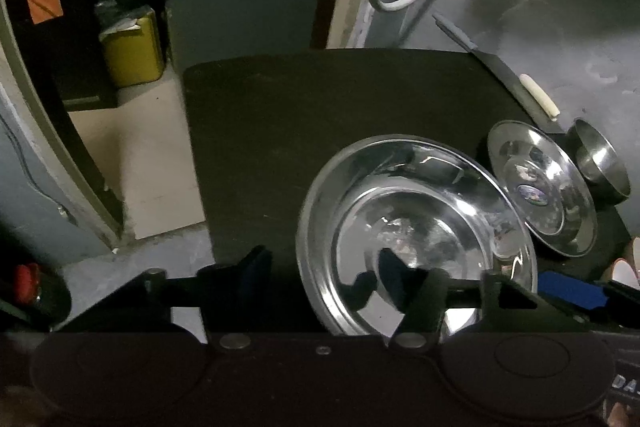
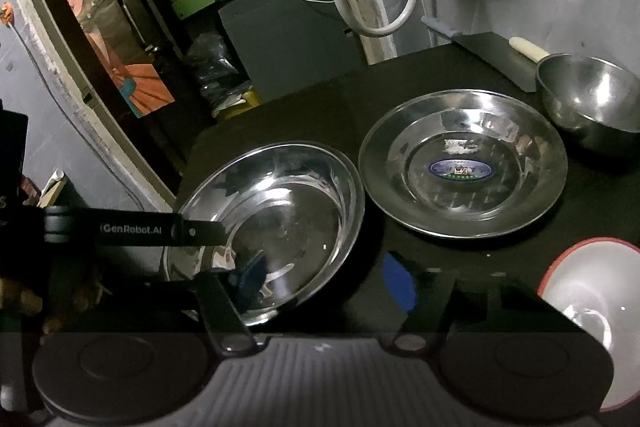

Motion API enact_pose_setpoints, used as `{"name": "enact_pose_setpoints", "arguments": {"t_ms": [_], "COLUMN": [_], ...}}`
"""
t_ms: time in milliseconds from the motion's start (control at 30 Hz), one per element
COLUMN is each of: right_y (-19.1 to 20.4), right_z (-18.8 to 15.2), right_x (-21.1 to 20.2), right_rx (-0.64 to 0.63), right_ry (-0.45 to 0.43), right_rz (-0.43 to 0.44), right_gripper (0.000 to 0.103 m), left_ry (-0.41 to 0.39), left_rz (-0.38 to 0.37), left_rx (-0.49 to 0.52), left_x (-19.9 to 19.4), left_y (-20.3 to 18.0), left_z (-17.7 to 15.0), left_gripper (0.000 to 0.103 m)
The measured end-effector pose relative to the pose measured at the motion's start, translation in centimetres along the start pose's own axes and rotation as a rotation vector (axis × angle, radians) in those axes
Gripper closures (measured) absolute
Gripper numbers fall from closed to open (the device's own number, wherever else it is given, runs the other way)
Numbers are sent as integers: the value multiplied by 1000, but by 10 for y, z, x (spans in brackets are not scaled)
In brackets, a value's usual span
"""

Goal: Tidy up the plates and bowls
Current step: 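Close the left gripper on the plate rim while the right gripper also closes on it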

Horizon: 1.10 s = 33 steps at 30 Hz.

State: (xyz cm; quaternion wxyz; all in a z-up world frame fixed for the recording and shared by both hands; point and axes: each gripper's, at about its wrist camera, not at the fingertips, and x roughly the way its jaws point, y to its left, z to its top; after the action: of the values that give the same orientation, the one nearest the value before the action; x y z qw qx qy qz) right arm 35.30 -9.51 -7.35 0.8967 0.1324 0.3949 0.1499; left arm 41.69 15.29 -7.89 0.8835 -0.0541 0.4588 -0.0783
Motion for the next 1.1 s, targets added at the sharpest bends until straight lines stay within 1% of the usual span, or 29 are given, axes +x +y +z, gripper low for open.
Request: {"name": "enact_pose_setpoints", "arguments": {"t_ms": [33,67,100,133,200,233,267,300,367,633,800,967,1100], "right_y": [0,0,0,0,0,0,-1,-2,-3,-8,-12,-19,-24], "right_z": [1,1,1,2,2,2,2,2,3,3,-2,-14,-26], "right_x": [1,3,4,5,6,7,7,7,6,-9,-34,-66,-88], "right_rx": [5,11,14,15,13,15,20,24,27,20,13,14,1], "right_ry": [0,0,0,1,0,-1,-2,-2,-6,-47,-67,-57,-40], "right_rz": [4,6,6,6,-4,-10,-16,-20,-14,1,22,31,31], "right_gripper": [46,53,63,66,72,74,80,82,83,83,83,83,83], "left_ry": [-2,-3,-5,-5,-11,-14,-16,-18,-19,-57,-93,-98,-88], "left_rz": [-6,-13,-19,-26,-26,-22,-18,-17,-20,-21,-26,-46,-41], "left_rx": [0,-5,-11,-19,-27,-29,-33,-40,-53,-42,-27,4,33], "left_x": [0,1,1,1,1,1,1,1,0,-17,-39,-62,-77], "left_y": [0,0,0,1,1,2,2,4,7,0,-11,-30,-47], "left_z": [0,1,1,1,1,1,1,1,1,-5,-13,-31,-53], "left_gripper": [54,60,63,67,70,74,78,80,85,85,85,84,82]}}
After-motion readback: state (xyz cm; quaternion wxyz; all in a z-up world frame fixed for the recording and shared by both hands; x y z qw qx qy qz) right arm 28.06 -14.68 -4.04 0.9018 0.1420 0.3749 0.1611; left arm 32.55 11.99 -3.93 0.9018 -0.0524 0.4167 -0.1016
